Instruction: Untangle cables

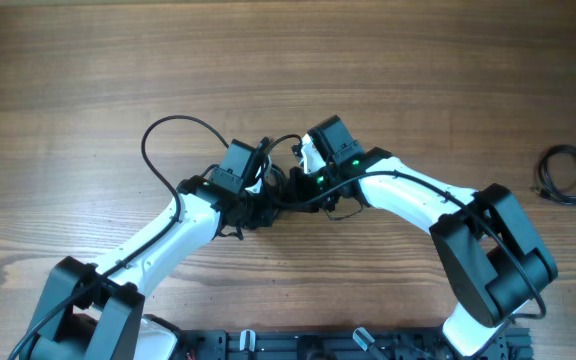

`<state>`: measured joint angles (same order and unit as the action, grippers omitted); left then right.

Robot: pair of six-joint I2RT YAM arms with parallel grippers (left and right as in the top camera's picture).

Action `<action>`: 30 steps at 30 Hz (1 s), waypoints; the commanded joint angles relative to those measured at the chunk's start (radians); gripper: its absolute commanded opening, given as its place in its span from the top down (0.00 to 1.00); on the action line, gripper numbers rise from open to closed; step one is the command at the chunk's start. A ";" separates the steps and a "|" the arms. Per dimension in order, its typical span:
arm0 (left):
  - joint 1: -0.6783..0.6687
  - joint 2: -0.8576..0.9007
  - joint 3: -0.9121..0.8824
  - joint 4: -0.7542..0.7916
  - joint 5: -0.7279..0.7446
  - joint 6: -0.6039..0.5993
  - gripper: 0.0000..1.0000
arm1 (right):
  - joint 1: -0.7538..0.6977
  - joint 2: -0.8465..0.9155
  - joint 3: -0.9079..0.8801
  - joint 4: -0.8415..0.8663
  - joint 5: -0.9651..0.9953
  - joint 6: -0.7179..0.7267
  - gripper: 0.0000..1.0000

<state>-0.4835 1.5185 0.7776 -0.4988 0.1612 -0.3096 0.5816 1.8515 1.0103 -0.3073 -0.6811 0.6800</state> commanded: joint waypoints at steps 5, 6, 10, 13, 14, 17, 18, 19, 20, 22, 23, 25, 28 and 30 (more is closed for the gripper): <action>0.034 -0.009 -0.012 -0.039 -0.055 -0.027 0.96 | -0.079 0.017 0.008 0.044 -0.186 -0.011 0.96; 0.049 -0.009 -0.012 -0.048 -0.055 -0.028 0.96 | -0.107 0.017 0.008 0.060 -0.255 -0.010 0.96; 0.123 -0.009 -0.012 -0.071 -0.054 -0.028 0.96 | -0.184 0.017 0.008 0.070 -0.396 -0.023 0.96; 0.168 -0.008 -0.012 -0.085 -0.050 -0.028 0.96 | -0.225 0.017 0.008 0.068 -0.423 -0.030 0.96; 0.173 -0.008 -0.012 -0.089 -0.050 -0.028 0.96 | -0.235 0.017 0.008 0.068 -0.431 -0.030 0.96; 0.174 -0.008 -0.012 -0.095 -0.050 -0.028 0.96 | -0.276 0.017 0.008 0.068 -0.451 -0.040 0.96; 0.174 -0.008 -0.012 -0.096 -0.049 -0.028 0.96 | -0.285 0.017 0.008 0.068 -0.449 -0.053 0.96; 0.174 -0.008 -0.012 -0.096 -0.040 -0.027 0.96 | -0.293 0.017 0.008 0.067 -0.435 -0.055 0.96; 0.174 -0.008 -0.012 -0.096 -0.025 -0.027 0.96 | -0.296 0.017 0.008 0.067 -0.412 -0.063 0.96; 0.174 -0.010 -0.011 -0.090 0.038 -0.014 0.96 | -0.298 0.017 0.008 0.066 -0.319 -0.078 0.96; 0.174 -0.013 -0.007 -0.089 0.078 -0.012 0.96 | -0.298 0.017 0.008 0.058 -0.254 -0.079 0.96; 0.174 -0.023 0.007 -0.091 0.166 -0.012 0.96 | -0.298 0.017 0.008 0.043 -0.146 -0.090 0.95; 0.175 -0.053 0.045 -0.092 0.348 -0.013 0.96 | -0.298 0.017 0.008 0.019 -0.077 -0.105 0.92; 0.179 -0.068 0.066 -0.093 0.454 -0.014 0.96 | -0.296 0.017 0.008 0.014 -0.077 -0.105 0.91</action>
<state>-0.3237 1.4960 0.8036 -0.5804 0.4305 -0.3206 0.3176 1.8629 1.0103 -0.2901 -0.8776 0.5976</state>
